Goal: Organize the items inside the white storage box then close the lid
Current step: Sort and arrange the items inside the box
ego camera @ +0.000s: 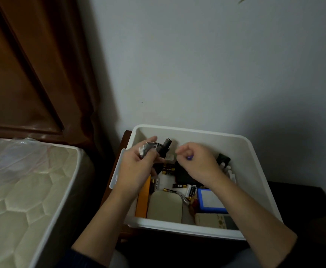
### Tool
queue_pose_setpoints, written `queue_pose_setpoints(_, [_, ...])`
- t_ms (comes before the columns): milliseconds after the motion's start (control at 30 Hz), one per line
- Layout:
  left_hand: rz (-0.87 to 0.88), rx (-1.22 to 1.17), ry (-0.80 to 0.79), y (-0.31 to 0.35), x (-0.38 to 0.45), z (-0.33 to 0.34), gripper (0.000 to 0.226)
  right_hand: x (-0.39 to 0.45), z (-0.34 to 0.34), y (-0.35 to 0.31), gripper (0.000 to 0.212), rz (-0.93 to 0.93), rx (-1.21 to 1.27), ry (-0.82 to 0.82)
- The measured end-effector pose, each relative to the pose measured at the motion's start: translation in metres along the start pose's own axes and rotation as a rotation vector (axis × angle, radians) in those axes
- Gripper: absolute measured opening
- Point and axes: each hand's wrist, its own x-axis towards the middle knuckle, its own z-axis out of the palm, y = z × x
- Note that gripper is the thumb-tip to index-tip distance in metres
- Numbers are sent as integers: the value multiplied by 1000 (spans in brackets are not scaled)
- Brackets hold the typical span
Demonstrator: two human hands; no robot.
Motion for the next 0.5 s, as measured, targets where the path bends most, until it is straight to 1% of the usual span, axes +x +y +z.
queue_pose_setpoints(67, [46, 131, 80, -4, 3, -9, 36, 1, 3, 11, 13, 92, -288, -181])
queue_pose_setpoints(133, [100, 269, 127, -7, 6, -11, 35, 1, 14, 18, 16, 82, -572, -327])
queue_pose_setpoints(167, [157, 344, 138, -7, 6, -10, 34, 1, 20, 19, 16, 44, -680, -367])
queue_pose_setpoints(233, [297, 476, 150, -4, 7, -6, 30, 4, 31, 21, 17, -22, -813, -397])
queue_pose_setpoints(300, [408, 645, 235, -2, 8, -6, 31, 11, 41, 23, 18, -66, -894, -420])
queue_pose_setpoints(333, [415, 712, 294, -2, 11, -7, 32, 14, 47, 23, 17, -77, -927, -436])
queue_pose_setpoints(367, [383, 739, 330, -4, 12, -9, 33, 17, 51, 24, 17, -85, -955, -453])
queue_pose_setpoints(467, [242, 659, 293, -8, 13, -10, 28, 25, 64, 27, 16, -104, -1007, -468])
queue_pose_setpoints(500, [224, 673, 270, -7, 13, -8, 27, 28, 66, 29, 16, -107, -1009, -460])
